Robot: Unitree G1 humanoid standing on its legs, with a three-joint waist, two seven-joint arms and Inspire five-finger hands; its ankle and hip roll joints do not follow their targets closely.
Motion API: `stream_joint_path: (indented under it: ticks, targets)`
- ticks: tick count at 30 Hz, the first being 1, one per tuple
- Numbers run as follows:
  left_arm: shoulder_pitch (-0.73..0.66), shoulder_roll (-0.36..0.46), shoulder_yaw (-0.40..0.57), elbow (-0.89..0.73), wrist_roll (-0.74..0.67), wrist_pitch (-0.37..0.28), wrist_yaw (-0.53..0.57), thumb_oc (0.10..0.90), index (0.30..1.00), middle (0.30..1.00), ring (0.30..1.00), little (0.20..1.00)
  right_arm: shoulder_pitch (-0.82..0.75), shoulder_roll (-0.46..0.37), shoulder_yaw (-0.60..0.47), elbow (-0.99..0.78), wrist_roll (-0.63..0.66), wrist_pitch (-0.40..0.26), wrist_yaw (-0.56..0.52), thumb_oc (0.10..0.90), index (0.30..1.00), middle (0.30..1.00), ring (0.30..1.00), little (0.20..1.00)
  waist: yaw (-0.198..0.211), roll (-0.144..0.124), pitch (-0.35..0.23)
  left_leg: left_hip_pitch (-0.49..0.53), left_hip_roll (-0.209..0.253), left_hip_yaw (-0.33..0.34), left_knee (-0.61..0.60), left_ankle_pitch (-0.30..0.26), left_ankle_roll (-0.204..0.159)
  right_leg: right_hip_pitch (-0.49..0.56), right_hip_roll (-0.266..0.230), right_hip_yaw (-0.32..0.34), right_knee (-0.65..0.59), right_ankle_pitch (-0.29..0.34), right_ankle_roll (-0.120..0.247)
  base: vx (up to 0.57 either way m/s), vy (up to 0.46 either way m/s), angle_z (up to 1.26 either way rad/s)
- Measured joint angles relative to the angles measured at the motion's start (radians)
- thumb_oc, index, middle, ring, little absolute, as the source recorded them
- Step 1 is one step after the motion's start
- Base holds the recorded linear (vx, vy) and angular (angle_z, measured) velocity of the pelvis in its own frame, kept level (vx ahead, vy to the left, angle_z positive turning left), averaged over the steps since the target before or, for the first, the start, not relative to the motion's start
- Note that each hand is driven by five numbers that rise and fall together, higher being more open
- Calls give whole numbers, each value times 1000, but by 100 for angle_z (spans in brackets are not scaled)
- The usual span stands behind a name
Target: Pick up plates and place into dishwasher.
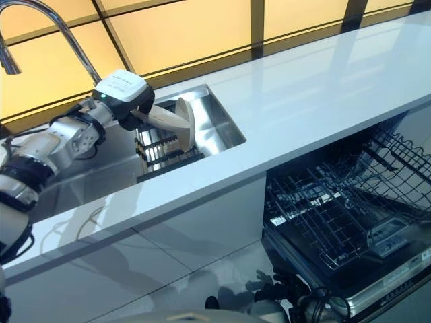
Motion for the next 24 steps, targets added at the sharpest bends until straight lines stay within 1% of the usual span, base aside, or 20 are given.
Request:
stream_joint_path:
  ticks: [3,8,9,11,14,17,19,22,24]
  targets:
    - [0,3,0,2,-22,-11,8,100,300,300,300,200,1,0,0,0,0,-1,0,800,900,900,900,900,1,0,0,0,0,-1,0,0,0,1,0,-1,0,0,0,0,0,0]
    - [5,17,7,-3,-84,-14,63,100,300,300,300,200,7,0,0,-3,7,-18,0,800,900,900,900,900,8,0,0,0,0,-3,0,0,0,2,0,-2,0,0,0,0,0,0]
    - [21,33,17,-12,-102,-18,88,100,300,300,300,200,10,-1,0,-8,16,-31,0,800,900,900,900,900,8,0,0,2,0,-3,0,0,0,3,0,-2,0,-1,-1,0,0,0]
    - [39,39,35,-15,-119,-21,103,100,300,300,300,200,22,-3,0,-26,34,-36,0,800,900,900,900,900,11,0,-1,2,0,-5,0,0,0,4,1,-3,0,-2,-1,0,0,0]
    - [113,46,109,-58,-133,-16,150,100,300,300,300,200,72,-21,0,-139,77,-44,17,800,900,900,900,900,14,-1,-2,2,0,-10,0,0,-1,6,1,-7,0,-3,-2,-12,-1,4]
    - [158,47,152,-75,-137,-21,173,100,300,300,300,200,91,-31,2,-225,88,-66,64,800,900,900,900,900,19,-2,-2,3,1,-11,0,0,-1,7,3,-7,0,-3,-2,0,0,0]
    - [184,48,187,-80,-137,-49,189,100,300,300,300,200,103,-40,4,-298,85,-79,91,800,900,900,900,900,29,-3,-3,4,1,-12,0,0,-1,7,7,-8,0,-3,-2,0,0,0]
    - [229,78,223,-128,-137,-63,214,100,300,300,300,200,107,-54,3,-402,83,-78,150,800,900,900,900,900,36,-21,-11,3,2,-15,0,0,-2,8,8,-10,0,-5,-3,-5,-31,2]
    - [268,100,268,-178,-137,-70,223,100,300,300,300,200,116,-75,3,-478,67,-58,189,800,900,900,900,900,39,-35,-17,2,1,-19,0,0,-2,8,8,-14,0,-7,-4,-10,-21,5]
